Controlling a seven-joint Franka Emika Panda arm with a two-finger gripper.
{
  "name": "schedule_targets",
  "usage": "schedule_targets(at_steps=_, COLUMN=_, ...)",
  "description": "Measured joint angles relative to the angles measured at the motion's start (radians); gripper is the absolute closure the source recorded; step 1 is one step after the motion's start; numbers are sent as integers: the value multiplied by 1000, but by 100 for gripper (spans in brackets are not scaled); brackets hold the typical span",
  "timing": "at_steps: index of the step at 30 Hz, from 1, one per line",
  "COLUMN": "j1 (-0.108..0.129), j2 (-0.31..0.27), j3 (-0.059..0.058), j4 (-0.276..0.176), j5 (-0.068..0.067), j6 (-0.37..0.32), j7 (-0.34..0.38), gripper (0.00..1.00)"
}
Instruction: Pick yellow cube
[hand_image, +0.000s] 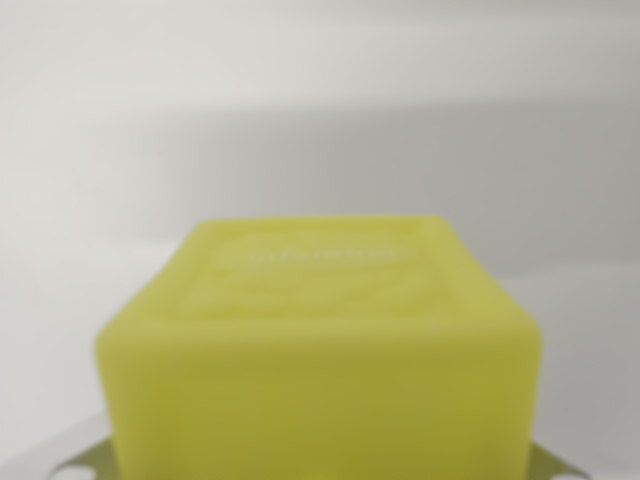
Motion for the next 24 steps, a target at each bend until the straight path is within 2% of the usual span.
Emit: schedule_targets(at_steps=24, j1=1, j2=-112, j3=0, j4=-4, j5=8, j6=-108, j7=-5, gripper=100)
